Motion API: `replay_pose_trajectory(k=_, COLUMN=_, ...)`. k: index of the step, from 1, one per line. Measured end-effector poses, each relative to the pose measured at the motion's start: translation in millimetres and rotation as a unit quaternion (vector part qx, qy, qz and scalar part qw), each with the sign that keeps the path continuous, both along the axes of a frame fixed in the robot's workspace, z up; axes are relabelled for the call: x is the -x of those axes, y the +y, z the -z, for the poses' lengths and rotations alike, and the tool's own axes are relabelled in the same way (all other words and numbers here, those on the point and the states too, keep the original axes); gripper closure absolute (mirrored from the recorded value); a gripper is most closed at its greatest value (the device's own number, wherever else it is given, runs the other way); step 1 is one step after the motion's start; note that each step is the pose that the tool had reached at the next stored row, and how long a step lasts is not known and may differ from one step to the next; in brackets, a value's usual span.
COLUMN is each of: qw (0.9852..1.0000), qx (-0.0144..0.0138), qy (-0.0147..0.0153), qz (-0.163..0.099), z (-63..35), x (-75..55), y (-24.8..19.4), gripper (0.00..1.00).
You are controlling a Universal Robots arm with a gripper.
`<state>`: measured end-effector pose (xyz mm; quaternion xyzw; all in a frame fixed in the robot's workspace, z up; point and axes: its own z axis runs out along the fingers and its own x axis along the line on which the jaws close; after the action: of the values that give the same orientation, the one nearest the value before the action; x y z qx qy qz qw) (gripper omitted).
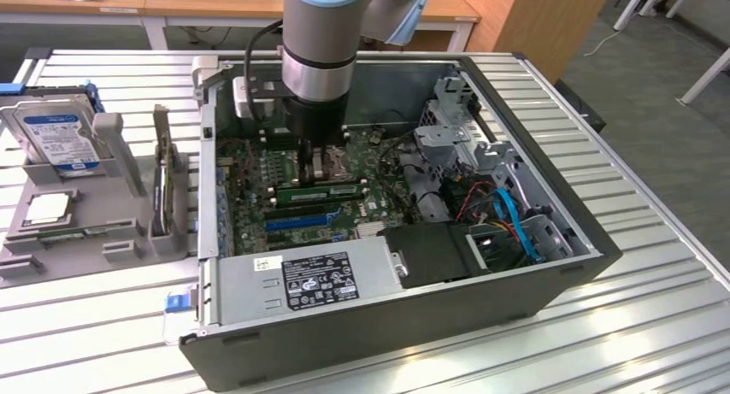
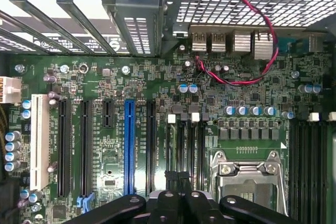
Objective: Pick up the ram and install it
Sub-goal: 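Press down the ram until it locks into place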
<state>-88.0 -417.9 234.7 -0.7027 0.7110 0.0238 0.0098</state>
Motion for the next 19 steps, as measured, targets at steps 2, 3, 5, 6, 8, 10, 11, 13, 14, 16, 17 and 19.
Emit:
replay_pose_trajectory(k=2, qw=1.0, qx=0.0001, qy=0.0, qz=0.0, z=0.1, x=0.0, y=0.0, gripper=0.9)
replay_pose_trajectory(k=3, qw=1.0, qx=0.0001, qy=0.0001, qz=0.0, z=0.1, x=0.0, y=0.0, gripper=0.9)
replay_pose_trajectory(k=5, qw=1.0, qx=-0.0001, qy=0.0, qz=0.0, z=0.6, x=0.0, y=0.0, gripper=0.9)
replay_pose_trajectory(k=6, qw=1.0, qx=-0.0001, qy=0.0, qz=0.0, z=1.4, x=0.0, y=0.0, gripper=0.9)
replay_pose_trajectory(k=8, qw=1.0, qx=0.0, qy=0.0, qz=0.0, z=2.8, x=0.1, y=-0.2, gripper=0.9)
replay_pose_trajectory(k=10, qw=1.0, qx=0.0001, qy=0.0001, qz=0.0, z=3.0, x=0.1, y=-0.2, gripper=0.9)
replay_pose_trajectory(k=11, qw=1.0, qx=0.0001, qy=0.0001, qz=0.0, z=3.0, x=0.1, y=-0.2, gripper=0.9)
replay_pose_trajectory(k=13, qw=1.0, qx=0.0, qy=0.0, qz=0.0, z=3.3, x=0.0, y=-0.2, gripper=0.9)
replay_pose_trajectory(k=14, qw=1.0, qx=-0.0001, qy=0.0, qz=0.0, z=3.7, x=0.0, y=-0.2, gripper=0.9)
replay_pose_trajectory(k=16, qw=1.0, qx=0.0, qy=0.0, qz=0.0, z=4.4, x=0.0, y=-0.5, gripper=0.9)
replay_pose_trajectory(k=17, qw=1.0, qx=0.0, qy=0.0001, qz=0.0, z=4.4, x=0.0, y=-0.5, gripper=0.9)
replay_pose_trajectory(k=19, qw=1.0, qx=0.0001, qy=0.0001, qz=0.0, z=4.4, x=0.1, y=-0.5, gripper=0.9)
